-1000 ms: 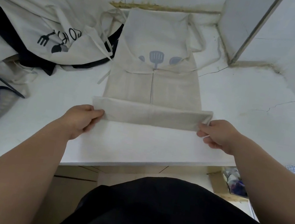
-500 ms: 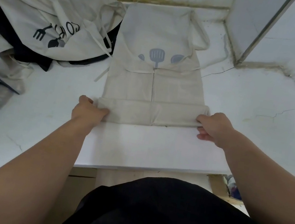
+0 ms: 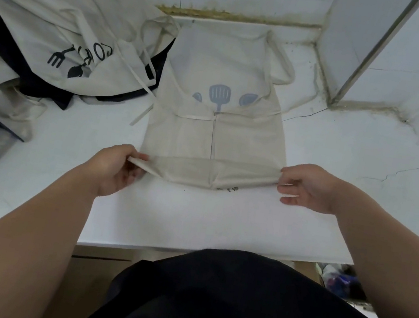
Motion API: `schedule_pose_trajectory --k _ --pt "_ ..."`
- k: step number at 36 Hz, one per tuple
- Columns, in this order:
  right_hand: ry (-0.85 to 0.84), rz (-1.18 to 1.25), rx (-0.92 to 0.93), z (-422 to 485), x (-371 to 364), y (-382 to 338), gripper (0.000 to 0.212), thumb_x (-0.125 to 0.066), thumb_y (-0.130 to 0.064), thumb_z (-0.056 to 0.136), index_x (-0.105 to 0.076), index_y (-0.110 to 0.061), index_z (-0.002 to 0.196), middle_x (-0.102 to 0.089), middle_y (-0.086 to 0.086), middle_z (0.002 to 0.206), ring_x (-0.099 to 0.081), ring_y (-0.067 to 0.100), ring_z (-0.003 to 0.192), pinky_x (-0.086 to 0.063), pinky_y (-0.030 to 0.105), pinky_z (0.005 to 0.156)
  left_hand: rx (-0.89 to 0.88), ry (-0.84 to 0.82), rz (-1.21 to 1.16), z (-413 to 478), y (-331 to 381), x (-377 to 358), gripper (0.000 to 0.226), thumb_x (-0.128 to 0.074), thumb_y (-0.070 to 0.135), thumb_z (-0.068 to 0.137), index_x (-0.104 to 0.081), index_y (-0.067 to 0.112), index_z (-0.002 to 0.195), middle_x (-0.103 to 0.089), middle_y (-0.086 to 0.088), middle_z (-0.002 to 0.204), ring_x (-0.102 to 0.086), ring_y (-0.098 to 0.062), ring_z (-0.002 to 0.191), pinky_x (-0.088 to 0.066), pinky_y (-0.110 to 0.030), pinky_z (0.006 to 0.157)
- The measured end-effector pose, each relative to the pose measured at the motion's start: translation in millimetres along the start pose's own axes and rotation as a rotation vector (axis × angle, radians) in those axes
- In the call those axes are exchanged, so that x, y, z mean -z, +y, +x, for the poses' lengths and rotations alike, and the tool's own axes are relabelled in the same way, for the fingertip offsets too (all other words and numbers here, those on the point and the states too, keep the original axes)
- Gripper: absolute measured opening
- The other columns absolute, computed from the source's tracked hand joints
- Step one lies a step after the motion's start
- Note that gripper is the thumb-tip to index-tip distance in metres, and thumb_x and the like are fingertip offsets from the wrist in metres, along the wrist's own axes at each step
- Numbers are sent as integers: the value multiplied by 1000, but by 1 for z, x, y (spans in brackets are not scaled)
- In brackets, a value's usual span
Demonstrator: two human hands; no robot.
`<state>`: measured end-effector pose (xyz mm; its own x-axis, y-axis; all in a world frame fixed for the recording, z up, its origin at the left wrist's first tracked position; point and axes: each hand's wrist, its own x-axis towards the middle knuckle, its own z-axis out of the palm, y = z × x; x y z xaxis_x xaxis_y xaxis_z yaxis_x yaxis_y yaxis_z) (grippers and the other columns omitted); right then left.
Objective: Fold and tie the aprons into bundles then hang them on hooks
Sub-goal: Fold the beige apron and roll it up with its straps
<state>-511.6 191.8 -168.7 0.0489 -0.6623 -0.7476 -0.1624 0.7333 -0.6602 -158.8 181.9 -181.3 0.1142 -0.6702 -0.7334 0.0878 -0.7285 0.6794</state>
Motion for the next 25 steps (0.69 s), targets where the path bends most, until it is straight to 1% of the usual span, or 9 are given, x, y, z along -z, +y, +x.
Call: schedule_pose_trajectory --k 2,3,5,8,11,14,16,20,25 --pt "3 -63 -2 4 4 -1 33 -50 11 82 -43 26 111 -29 3 61 -32 14 58 -48 32 71 45 -35 -102 0 5 5 31 -33 7 82 -60 0 96 -57 -10 78 -53 -15 47 -41 -18 42" --pt "12 -95 6 4 5 -2 29 -53 12 82 -48 24 108 -30 2 58 -32 14 59 -47 31 70 54 -44 -138 0 6 8 33 -30 5 77 -58 0 93 -59 -11 81 -56 -16 49 -43 -19 46" --pt "55 -189 20 4 3 -6 3 -61 2 84 -60 0 87 -41 0 57 -38 13 58 -44 28 66 61 -49 -169 3 11 10 31 -26 -2 72 -55 2 83 -65 -11 78 -61 -17 52 -46 -20 51" --pt "186 -304 98 12 4 -7 21 -60 -19 91 -58 -9 73 -57 3 69 -45 13 60 -39 24 58 62 -56 -91 10 16 9 33 -26 -10 82 -56 3 81 -65 -5 64 -63 -11 50 -46 -14 44" --pt "309 -352 156 20 1 -8 37 -59 -32 92 -49 -11 63 -45 5 68 -39 17 60 -34 27 54 -7 -57 88 21 19 10 16 -51 2 94 -59 7 81 -62 -4 67 -57 -8 51 -44 -14 44" --pt "406 -455 196 29 -3 -8 42 -57 -37 93 -48 -10 62 -44 4 66 -39 18 58 -29 30 52 -144 48 425 36 22 11 17 -62 21 92 -60 7 82 -54 -5 72 -45 -16 61 -38 -24 59" --pt "462 -496 194 34 -5 -9 42 -54 -38 94 -49 -8 64 -46 5 66 -41 18 57 -30 30 52 -230 123 607 43 25 8 25 -60 29 93 -61 5 85 -55 -6 78 -45 -19 64 -35 -29 62" --pt "525 -647 139 42 -7 -11 48 -46 -39 97 -37 -11 59 -40 4 59 -39 20 55 -28 32 51 -300 212 809 53 25 -1 32 -50 34 98 -60 5 88 -56 -7 85 -49 -22 76 -35 -31 64" --pt "519 -829 32 51 -9 -14 43 -37 -41 99 -42 -11 68 -50 7 74 -48 29 80 -36 31 70 -343 317 1054 61 22 -5 38 -44 40 98 -50 16 70 -55 -3 78 -52 -26 81 -36 -31 67"
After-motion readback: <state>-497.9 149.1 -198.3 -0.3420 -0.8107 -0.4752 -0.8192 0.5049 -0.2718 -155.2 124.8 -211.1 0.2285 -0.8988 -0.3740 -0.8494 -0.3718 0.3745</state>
